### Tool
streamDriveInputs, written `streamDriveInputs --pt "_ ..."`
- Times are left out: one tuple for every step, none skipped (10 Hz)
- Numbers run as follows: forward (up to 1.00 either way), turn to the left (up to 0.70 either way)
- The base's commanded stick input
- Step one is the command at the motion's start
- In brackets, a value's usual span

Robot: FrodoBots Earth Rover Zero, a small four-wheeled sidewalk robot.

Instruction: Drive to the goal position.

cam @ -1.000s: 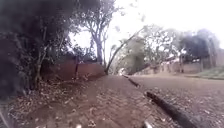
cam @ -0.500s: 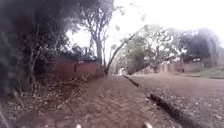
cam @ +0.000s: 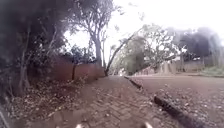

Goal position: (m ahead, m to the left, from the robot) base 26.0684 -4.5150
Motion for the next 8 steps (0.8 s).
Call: streamDriveInputs --pt "0.5 0.0" --pt "0.5 0.0" --pt "0.5 0.0" --pt "0.5 0.0" --pt "0.5 0.0" --pt "0.5 0.0" --pt "0.5 0.0" --pt "0.5 0.0"
